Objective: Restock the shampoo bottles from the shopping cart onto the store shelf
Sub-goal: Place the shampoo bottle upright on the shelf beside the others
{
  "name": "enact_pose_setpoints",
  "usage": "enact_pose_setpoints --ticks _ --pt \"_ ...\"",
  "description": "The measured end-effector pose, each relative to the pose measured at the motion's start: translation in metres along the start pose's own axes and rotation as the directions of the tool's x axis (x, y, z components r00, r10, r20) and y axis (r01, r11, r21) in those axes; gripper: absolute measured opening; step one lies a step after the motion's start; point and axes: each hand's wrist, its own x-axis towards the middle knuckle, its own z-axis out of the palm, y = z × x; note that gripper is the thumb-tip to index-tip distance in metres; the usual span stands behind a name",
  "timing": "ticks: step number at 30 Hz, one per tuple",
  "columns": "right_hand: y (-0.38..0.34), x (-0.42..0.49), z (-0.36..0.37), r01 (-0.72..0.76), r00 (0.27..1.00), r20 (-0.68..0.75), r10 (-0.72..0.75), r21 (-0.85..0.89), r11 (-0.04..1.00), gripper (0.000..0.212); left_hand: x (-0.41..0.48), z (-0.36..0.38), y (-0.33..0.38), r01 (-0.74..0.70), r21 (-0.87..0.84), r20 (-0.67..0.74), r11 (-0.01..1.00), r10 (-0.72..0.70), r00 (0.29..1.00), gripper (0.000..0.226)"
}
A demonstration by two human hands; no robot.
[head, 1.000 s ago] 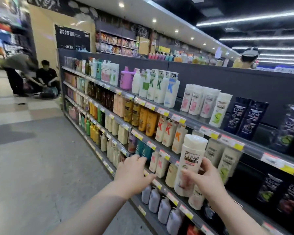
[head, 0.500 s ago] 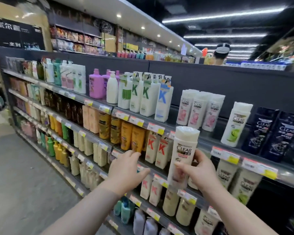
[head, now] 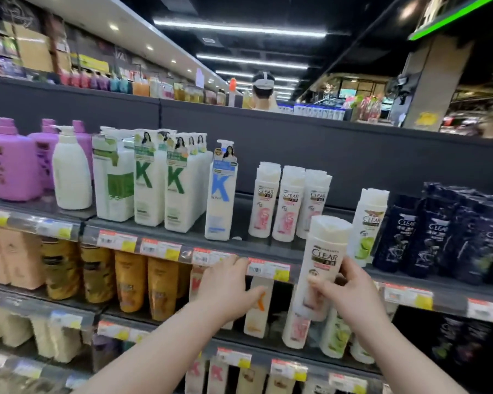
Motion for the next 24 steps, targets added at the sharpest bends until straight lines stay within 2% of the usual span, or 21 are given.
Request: enact_pose_setpoints --ticks 4,7,17,21,24 --pt "-0.01 0.043 -0.007 0.047 0.995 -0.082 -0.051 -0.043 0.998 0.033 0.038 0.001 0.004 -0.054 -0.017 0.015 0.998 0.054 0.998 0.069" --pt "-0.012 0.082 -0.006 0.034 0.991 -0.131 -0.04 -0.048 0.998 0.037 0.062 0.004 0.007 -0.046 -0.01 0.04 0.999 0.047 0.998 0.067" --pt "0.011 0.168 0.008 -0.046 0.989 -0.143 0.028 -0.12 0.992 0.043 0.121 0.025 0.004 -0.052 0.012 0.072 0.999 0.051 0.996 0.066" --pt "0.02 0.176 0.009 -0.065 0.991 -0.123 0.05 -0.12 0.991 0.055 0.128 0.033 -0.002 -0.055 0.068 0.07 0.996 0.05 0.996 0.059" --pt "0.027 0.177 0.012 -0.093 0.988 -0.144 0.058 -0.254 0.963 0.059 0.128 0.037 -0.003 -0.072 0.089 0.034 0.993 0.069 0.997 0.055"
